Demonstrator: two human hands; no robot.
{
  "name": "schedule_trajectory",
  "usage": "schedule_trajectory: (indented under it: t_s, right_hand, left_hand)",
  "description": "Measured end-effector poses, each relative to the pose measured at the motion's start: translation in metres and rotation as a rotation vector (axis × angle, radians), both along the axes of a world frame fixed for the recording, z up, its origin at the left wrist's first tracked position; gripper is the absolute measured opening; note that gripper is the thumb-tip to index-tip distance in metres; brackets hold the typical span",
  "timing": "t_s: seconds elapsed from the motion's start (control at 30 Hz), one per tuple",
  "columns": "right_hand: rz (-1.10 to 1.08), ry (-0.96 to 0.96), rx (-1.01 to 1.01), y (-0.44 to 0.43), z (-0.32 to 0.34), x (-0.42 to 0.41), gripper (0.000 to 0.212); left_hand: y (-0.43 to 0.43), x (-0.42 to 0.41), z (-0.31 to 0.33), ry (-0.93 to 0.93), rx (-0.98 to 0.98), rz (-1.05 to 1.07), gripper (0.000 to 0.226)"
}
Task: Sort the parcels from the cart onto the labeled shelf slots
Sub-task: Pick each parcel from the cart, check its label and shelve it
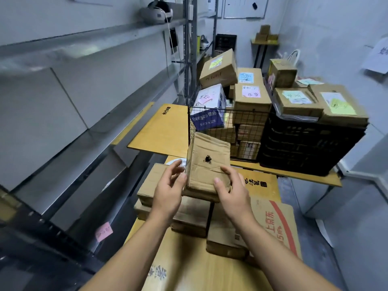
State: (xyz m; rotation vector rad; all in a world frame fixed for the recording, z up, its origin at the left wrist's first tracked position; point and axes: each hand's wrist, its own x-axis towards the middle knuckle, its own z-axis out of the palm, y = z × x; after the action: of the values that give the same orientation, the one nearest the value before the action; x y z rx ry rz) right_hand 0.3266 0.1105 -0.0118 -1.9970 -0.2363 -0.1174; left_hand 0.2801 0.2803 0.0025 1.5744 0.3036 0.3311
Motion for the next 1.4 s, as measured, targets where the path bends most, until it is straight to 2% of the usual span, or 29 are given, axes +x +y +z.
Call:
schedule_trajectory:
  t_s: [0.1, 0.2, 0.27, 0.33, 0.4, 0.43, 0.5, 0.57, 0.67, 0.77, 0.9, 1.03, 1.1, 1.17, 1.27, 1.33, 1.4]
  right_hand:
    - [0.051, -0.030, 0.109, -0.016, 0.009, 0.003, 0.047]
    - [0.121, -0.083, 0.177, -0.026, 0.021, 0.001, 0.047]
    - [0.183, -0.142, 0.133, -0.031, 0.029, -0.001, 0.042]
    - [0.232, -0.156, 0.051, -0.034, 0.036, -0.004, 0.036]
    - [0.245, -0.092, -0.015, -0.034, 0.042, -0.006, 0.037]
    - [0.269, -0.064, -0.017, -0.033, 0.046, -0.009, 0.044]
    - [0.334, -0.037, 0.028, -0.028, 0.052, -0.019, 0.061]
    - [0.377, -0.031, 0.060, -0.020, 0.053, -0.028, 0.064]
    - [0.401, -0.008, 0.167, -0.007, 0.053, -0.041, 0.052]
    - [0.470, 0.034, 0.341, 0.002, 0.054, -0.054, 0.042]
    - [0.561, 0.131, 0.480, 0.019, 0.054, -0.072, 0.043]
    - [0.670, 0.314, 0.609, 0.044, 0.059, -0.093, 0.044]
    - [0.759, 0.391, 0.591, 0.055, 0.063, -0.105, 0.042]
    - [0.849, 0.362, 0.493, 0.068, 0.066, -0.117, 0.039]
    - [0.870, 0.108, 0.283, 0.087, 0.067, -0.134, 0.032]
    - [0.852, -0.062, 0.129, 0.100, 0.068, -0.147, 0.035]
    - [0.887, -0.030, 0.128, 0.112, 0.071, -0.165, 0.044]
  left_hand:
    - [-0.010, 0.001, 0.004, 0.015, 0.087, 0.045, 0.040]
    - [-0.023, -0.005, 0.018, 0.023, -0.069, -0.052, 0.050]
    - [-0.031, -0.010, 0.024, -0.036, -0.158, -0.071, 0.046]
    - [-0.036, -0.017, 0.026, -0.096, -0.136, -0.003, 0.043]
    - [-0.039, -0.027, 0.028, -0.129, -0.011, 0.077, 0.044]
    - [-0.040, -0.033, 0.030, -0.139, 0.079, 0.109, 0.045]
    - [-0.040, -0.044, 0.031, -0.138, 0.224, 0.165, 0.049]
    - [-0.039, -0.056, 0.033, -0.146, 0.313, 0.208, 0.053]
    - [-0.036, -0.079, 0.038, -0.153, 0.380, 0.272, 0.050]
    - [-0.029, -0.107, 0.041, -0.181, 0.269, 0.305, 0.044]
    - [-0.007, -0.137, 0.036, -0.157, 0.143, 0.444, 0.036]
    - [0.013, -0.173, 0.028, -0.032, 0.239, 0.592, 0.061]
    - [0.020, -0.195, 0.027, -0.057, 0.211, 0.616, 0.064]
    - [0.027, -0.216, 0.032, -0.082, 0.286, 0.658, 0.063]
    - [0.038, -0.248, 0.040, -0.090, 0.452, 0.763, 0.056]
    - [0.045, -0.271, 0.045, -0.077, 0.547, 0.817, 0.054]
    - [0.049, -0.293, 0.049, -0.072, 0.628, 0.848, 0.052]
